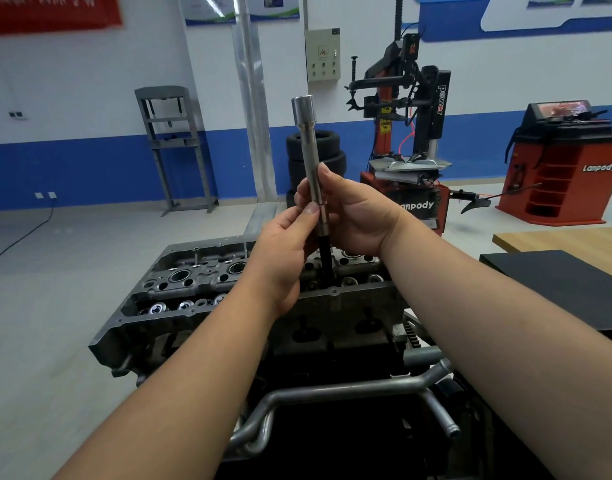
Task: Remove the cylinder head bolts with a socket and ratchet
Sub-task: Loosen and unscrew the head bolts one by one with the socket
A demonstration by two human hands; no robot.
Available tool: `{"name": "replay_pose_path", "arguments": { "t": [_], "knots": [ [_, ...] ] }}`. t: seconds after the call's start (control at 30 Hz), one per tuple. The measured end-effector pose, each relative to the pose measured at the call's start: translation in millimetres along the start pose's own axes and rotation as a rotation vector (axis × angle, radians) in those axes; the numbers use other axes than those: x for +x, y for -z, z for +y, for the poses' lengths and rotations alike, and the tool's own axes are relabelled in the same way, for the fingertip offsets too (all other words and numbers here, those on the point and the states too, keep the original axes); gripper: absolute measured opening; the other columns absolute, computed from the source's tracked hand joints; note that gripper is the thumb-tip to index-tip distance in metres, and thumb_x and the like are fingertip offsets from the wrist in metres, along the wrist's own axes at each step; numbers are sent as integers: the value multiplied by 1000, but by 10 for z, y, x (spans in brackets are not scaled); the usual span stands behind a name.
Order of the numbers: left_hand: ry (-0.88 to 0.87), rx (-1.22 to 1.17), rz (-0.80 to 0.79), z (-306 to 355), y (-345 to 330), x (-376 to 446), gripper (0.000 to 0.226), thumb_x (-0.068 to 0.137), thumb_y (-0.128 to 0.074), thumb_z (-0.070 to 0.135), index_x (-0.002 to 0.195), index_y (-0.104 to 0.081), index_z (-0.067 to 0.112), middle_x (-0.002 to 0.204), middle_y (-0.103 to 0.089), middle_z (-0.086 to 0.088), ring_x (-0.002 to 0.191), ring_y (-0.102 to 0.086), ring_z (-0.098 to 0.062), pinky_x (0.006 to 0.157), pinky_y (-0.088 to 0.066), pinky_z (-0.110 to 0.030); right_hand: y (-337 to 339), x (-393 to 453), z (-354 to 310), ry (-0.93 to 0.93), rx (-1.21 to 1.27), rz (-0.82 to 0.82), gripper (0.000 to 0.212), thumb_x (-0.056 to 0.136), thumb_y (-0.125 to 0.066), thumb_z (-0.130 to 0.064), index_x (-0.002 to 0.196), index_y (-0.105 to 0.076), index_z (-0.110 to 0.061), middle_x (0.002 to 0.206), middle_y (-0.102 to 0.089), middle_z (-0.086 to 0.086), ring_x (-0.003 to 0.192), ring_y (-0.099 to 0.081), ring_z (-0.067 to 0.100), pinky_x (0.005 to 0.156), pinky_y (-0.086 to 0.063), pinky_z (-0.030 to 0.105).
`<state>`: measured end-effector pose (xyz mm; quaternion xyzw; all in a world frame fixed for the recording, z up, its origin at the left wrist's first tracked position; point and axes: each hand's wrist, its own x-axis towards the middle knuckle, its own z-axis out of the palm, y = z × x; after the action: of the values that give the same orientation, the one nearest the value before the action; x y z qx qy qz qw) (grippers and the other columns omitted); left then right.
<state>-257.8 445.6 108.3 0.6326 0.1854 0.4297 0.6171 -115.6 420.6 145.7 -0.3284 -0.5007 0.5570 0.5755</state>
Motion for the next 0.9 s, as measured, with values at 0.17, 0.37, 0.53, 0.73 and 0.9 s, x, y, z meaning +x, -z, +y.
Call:
{"name": "replay_pose_path", "arguments": {
  "t": [0.17,0.37,0.53,0.73,0.9],
  "knots": [
    [-17,-18,22,-2,-31,1,12,97,-64,34,100,-72,26,93,-78,6,110,-69,-19,116,-40,-54,-11,-1,-8,12,25,-70,40,76,-73,-48,99,-68,-17,88,-62,0,81,-58,11,84,-42,28],
    [-1,-9,5,-5,-8,1,30,102,-53,44,91,-79,33,99,-78,5,113,-67,-19,118,-36,-55,-57,0,10,61,-58,12,26,90,-62,-38,92,-60,-13,88,-58,3,82,-47,21,83,-43,36],
    [-4,-22,-24,-4,5,-26,33,106,-50,35,92,-80,36,106,-79,2,115,-69,-18,117,-37,-53,-121,-103,53,95,-8,108,27,95,-58,-39,97,-68,-13,90,-67,1,85,-66,13,76,-56,28],
    [-69,-17,-35,-20,-12,-1,23,99,-65,30,119,-70,21,111,-78,1,108,-73,-13,86,-58,-25,-354,-122,256,385,-238,397,15,83,-73,-41,81,-69,-27,81,-69,-2,80,-67,15,76,-55,32],
    [-25,-48,-96,2,6,-20,21,106,-54,24,117,-71,21,113,-77,-2,111,-72,-16,85,-58,-25,-390,-129,387,533,-305,512,17,90,-65,-46,79,-73,-36,83,-71,-9,84,-69,9,74,-56,23]
  ]
}}
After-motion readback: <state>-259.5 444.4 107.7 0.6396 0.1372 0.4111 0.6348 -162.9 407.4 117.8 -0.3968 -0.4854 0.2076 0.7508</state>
